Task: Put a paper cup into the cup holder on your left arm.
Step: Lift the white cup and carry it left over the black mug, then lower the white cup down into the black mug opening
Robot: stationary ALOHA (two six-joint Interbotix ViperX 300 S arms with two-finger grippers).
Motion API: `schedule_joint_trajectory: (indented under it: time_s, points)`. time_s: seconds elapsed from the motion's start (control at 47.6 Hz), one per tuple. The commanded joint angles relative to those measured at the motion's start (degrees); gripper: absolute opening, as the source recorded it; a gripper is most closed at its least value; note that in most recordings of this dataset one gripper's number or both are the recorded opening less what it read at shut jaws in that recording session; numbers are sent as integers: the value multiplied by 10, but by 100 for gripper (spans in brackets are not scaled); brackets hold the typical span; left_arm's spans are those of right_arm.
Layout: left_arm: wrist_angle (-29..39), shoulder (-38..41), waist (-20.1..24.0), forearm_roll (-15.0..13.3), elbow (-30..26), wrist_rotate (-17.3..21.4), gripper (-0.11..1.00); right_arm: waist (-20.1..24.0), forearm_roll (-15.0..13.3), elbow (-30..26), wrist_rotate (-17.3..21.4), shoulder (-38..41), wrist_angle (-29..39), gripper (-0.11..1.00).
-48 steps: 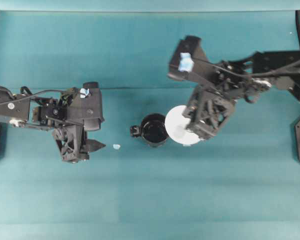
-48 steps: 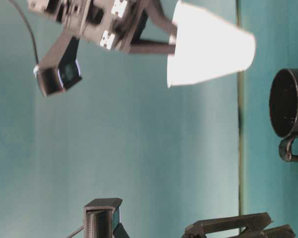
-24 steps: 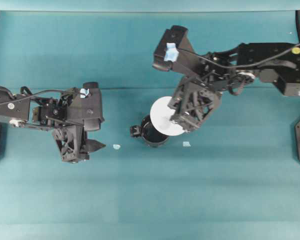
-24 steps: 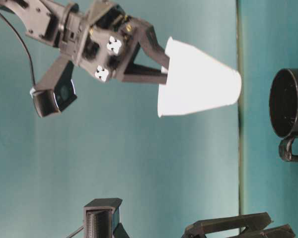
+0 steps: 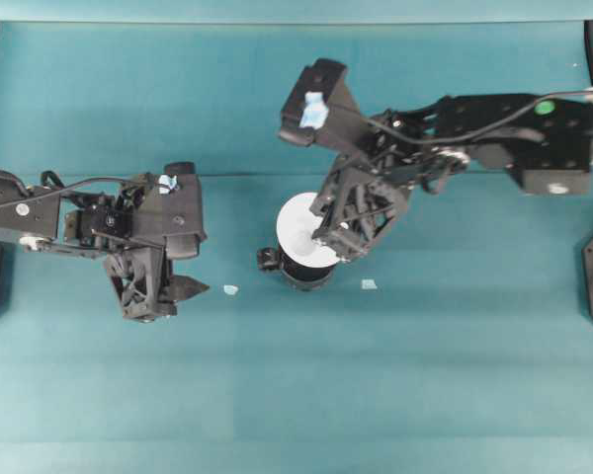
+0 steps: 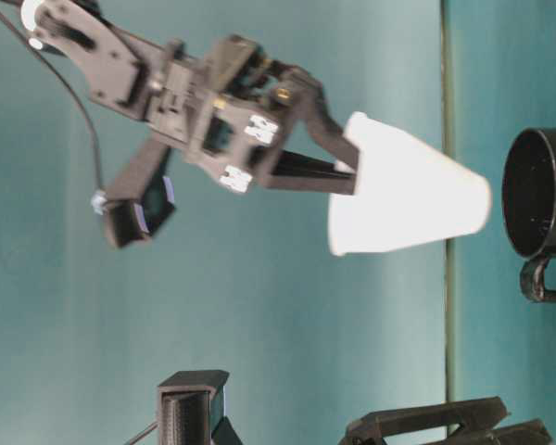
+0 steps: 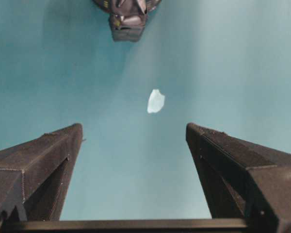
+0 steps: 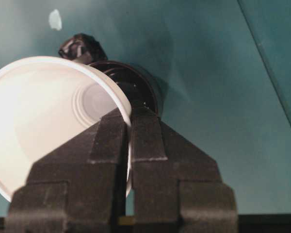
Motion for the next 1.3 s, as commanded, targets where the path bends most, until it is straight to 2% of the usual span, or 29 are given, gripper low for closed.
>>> schedule_joint_trajectory:
  time_s: [0.0,0.21,0.525,0.777,1.281]
  points:
    - [-11,-1,1,2,-3,0,93,1,-1,-7,4,9,-6,-5]
    - [-18,1,2,1,-3,0,93,-1,-6,-3,3,16,-24,-5]
    - [-27,4,7,2,-3,0,93,2,-11,43,6,14,-46,-5]
    - [-33,13,8,1,-6,0,93,3,-10,38,5,20,-70,-5]
    - [-38,17,8,2,-9,0,93,4,-10,34,5,24,-61,-5]
